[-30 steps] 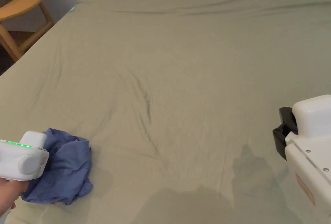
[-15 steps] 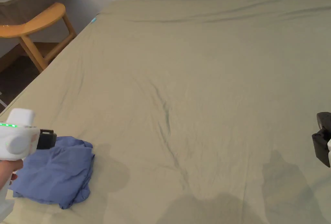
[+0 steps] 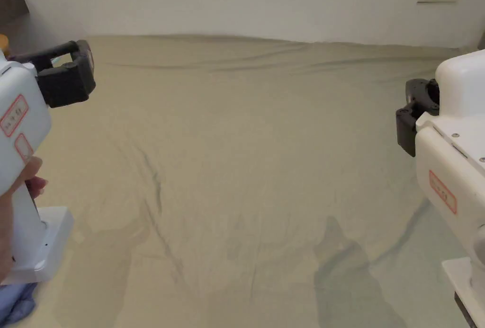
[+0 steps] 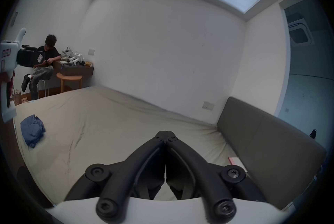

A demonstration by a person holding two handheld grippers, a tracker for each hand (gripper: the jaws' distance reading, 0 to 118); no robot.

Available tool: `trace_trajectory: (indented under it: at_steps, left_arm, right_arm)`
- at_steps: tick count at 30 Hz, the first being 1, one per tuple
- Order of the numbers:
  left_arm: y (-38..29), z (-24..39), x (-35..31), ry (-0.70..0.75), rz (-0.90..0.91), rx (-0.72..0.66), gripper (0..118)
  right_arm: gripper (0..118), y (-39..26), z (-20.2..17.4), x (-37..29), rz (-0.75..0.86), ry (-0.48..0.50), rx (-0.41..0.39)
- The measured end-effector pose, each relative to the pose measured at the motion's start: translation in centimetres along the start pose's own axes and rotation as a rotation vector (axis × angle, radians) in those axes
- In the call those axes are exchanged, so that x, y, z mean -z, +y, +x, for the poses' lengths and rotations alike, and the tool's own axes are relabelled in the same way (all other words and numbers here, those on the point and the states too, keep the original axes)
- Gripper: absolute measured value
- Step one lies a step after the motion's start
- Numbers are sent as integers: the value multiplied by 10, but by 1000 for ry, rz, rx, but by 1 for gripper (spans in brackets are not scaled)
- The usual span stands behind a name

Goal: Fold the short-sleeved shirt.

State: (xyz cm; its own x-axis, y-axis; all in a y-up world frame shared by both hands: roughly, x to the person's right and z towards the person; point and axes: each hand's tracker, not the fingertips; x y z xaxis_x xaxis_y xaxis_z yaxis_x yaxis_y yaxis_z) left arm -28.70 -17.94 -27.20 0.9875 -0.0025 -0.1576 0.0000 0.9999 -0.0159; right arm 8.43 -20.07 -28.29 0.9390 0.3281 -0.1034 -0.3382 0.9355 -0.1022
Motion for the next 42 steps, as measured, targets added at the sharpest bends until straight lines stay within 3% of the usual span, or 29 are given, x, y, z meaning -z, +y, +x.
trace_trajectory:
  at_steps: [2, 5, 7, 9, 12, 18, 42]
  left_arm:
    - [5, 31, -15, -54, 34, -12, 79]
    - [1, 69, -32, -127, 69, -22, 73]
    - [-3, 89, -42, -166, 76, -9, 50]
    - [-13, 107, -43, -166, 73, 26, 13]
    - [-23, 127, -49, -204, 69, 75, 0]
    - [-41, 143, -61, -208, 74, 140, 0]
    - [-52, 146, -73, -143, 78, 182, 0]
  right_arm:
    - [2, 5, 3, -12, 34, -15, -5]
    - [2, 6, 2, -29, 73, -31, -6]
    - [2, 5, 0, -39, 84, -31, -5]
    - [2, 3, -3, -47, 94, -16, 8]
    - [2, -5, -10, -52, 104, -24, 1]
    - [2, -26, -14, -57, 71, -9, 41]
    - [2, -33, -25, -56, 90, -35, 54]
